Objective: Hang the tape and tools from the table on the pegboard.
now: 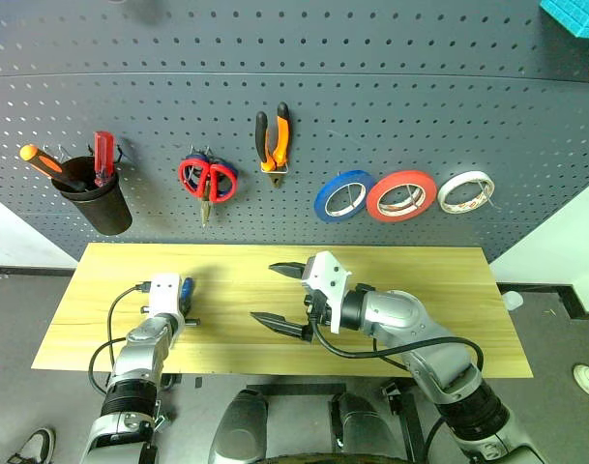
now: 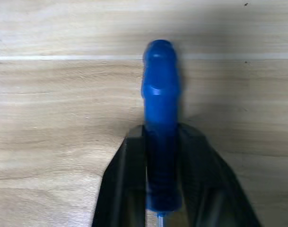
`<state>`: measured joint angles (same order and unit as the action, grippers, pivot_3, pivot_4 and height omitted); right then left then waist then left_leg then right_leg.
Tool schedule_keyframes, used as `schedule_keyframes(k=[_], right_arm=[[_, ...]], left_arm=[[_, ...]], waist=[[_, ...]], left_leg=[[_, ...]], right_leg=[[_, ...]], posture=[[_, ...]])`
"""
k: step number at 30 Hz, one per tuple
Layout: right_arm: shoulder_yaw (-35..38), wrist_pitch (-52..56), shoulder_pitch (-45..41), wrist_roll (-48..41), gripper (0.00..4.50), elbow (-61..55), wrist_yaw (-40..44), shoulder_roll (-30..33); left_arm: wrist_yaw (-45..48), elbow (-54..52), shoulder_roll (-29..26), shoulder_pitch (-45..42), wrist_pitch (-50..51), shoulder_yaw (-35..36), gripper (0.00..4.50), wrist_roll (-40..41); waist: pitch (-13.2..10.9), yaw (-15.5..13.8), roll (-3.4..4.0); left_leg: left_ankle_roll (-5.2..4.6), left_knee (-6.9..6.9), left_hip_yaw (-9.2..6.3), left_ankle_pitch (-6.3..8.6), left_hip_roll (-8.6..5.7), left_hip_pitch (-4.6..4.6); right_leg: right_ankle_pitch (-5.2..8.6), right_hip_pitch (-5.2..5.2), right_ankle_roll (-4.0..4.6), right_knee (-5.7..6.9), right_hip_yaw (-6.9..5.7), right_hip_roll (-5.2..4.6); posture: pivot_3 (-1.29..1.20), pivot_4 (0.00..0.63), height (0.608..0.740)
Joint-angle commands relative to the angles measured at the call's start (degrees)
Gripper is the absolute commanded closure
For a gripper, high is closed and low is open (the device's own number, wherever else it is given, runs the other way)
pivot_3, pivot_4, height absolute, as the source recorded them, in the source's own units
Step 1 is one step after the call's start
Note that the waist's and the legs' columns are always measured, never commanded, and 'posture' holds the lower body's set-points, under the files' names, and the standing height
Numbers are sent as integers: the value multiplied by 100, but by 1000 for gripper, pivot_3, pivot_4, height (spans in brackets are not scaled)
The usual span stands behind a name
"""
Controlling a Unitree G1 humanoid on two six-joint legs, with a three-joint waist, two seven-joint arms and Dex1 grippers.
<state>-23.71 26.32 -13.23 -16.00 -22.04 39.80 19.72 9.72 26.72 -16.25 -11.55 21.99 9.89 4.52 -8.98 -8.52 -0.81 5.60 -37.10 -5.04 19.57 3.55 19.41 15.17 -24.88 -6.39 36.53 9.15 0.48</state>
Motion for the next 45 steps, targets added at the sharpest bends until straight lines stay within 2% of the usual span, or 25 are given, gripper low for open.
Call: schedule_keyframes(k=[1, 6, 12, 19, 26, 29, 32, 45], right_arm=[[135, -66, -4, -50, 0, -208, 7, -12], [143, -81, 5, -36, 0, -189, 4, -7], [142, -108, 1, -17, 0, -157, 33, 5], [166, -206, -12, 15, 0, -41, 87, 47], [209, -326, -82, 47, 0, 139, 150, 54], [228, -390, -116, 54, 0, 238, 215, 79], [248, -474, -161, 83, 0, 364, 299, 99], [319, -691, -262, 172, 0, 662, 471, 88]], left_arm=[[6, -213, -1, 123, 142, -1, 3978, 36], [43, -592, -9, 314, 43, -112, 3978, -66], [-15, -1892, 39, 895, -796, -434, 3978, -360], [-348, -3127, -135, 1747, -2598, -810, 3978, -1228], [-944, -3470, -250, 2233, -4406, -827, 3978, -1970], [-1101, -3464, -363, 2057, -5061, -731, 3978, -2102], [-1141, -3477, -439, 1679, -5301, -640, 3978, -2064], [-1107, -3459, -742, -208, -5210, -27, 3978, -1693]], waist=[[0, 1, 0], [-1, 4, -1], [-15, -17, -6], [-18, -8, -5], [-21, -31, -7], [-21, -52, -7], [-20, -107, -7], [-17, -352, -7]], left_leg=[[0, 2, 0, 0, 0, 2], [0, 7, 2, 0, 0, 8], [0, 11, 2, 0, 1, 12], [0, 10, 4, 1, 1, 13], [-1, 10, 6, 2, 1, 15], [-1, 9, 6, 1, 0, 15], [-1, 8, 6, 1, 0, 15], [0, 6, 7, 1, -1, 9]], right_leg=[[0, 0, 0, -5, 0, -1], [0, 2, 1, -25, 0, -4], [0, 0, 1, -32, -1, -6], [0, 1, 3, -38, -1, -11], [1, 2, 3, -43, 0, -13], [1, 3, 3, -44, 0, -13], [0, 4, 3, -43, 0, -13], [-14, 7, -16, -36, -2, -12]], posture=[[296, 160, 727], [298, 158, 727], [309, 153, 727], [324, 150, 727], [332, 139, 727], [344, 135, 727], [357, 125, 727], [379, 113, 727]])
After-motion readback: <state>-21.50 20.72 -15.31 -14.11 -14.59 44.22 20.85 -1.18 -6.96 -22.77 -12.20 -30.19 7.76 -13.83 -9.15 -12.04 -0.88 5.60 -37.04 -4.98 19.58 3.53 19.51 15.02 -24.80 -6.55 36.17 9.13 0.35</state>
